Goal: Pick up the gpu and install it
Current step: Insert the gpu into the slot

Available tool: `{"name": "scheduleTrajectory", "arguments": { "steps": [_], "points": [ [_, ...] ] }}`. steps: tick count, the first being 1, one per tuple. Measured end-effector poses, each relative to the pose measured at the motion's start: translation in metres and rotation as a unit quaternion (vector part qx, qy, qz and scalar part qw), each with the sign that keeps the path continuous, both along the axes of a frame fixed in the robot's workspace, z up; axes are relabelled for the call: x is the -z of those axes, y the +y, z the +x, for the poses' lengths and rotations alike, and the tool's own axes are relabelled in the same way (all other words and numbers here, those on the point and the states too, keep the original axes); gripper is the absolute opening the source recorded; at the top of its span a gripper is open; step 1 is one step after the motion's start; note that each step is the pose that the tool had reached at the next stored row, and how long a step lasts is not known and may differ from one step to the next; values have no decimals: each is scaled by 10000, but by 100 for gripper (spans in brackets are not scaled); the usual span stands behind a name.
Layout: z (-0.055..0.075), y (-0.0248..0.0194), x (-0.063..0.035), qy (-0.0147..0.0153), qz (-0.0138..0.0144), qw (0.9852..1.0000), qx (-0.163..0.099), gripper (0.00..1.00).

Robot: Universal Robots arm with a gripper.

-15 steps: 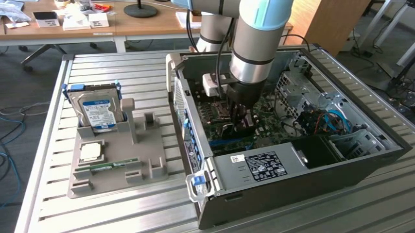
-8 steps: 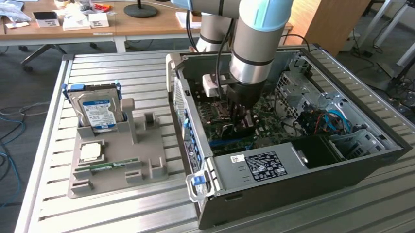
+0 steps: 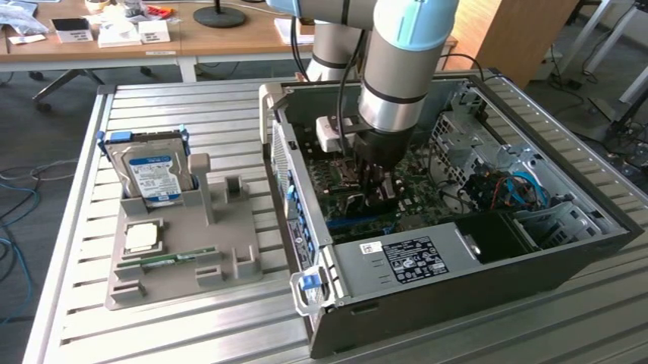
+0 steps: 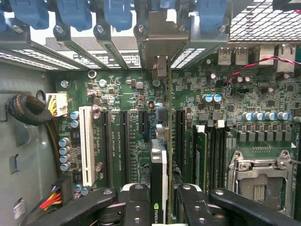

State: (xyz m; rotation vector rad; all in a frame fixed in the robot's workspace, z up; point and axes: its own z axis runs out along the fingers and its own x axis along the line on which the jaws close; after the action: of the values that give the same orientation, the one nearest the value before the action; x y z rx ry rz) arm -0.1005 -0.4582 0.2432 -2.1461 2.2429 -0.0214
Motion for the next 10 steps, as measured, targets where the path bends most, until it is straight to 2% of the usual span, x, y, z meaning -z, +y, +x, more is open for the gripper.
{"name": "scheduleTrajectory", "arguments": {
  "steps": [2, 10],
  "points": [
    [-1, 1, -1, 0, 21, 10000, 1, 27],
    [-1, 1, 17, -1, 25, 10000, 0, 27]
  ]
}}
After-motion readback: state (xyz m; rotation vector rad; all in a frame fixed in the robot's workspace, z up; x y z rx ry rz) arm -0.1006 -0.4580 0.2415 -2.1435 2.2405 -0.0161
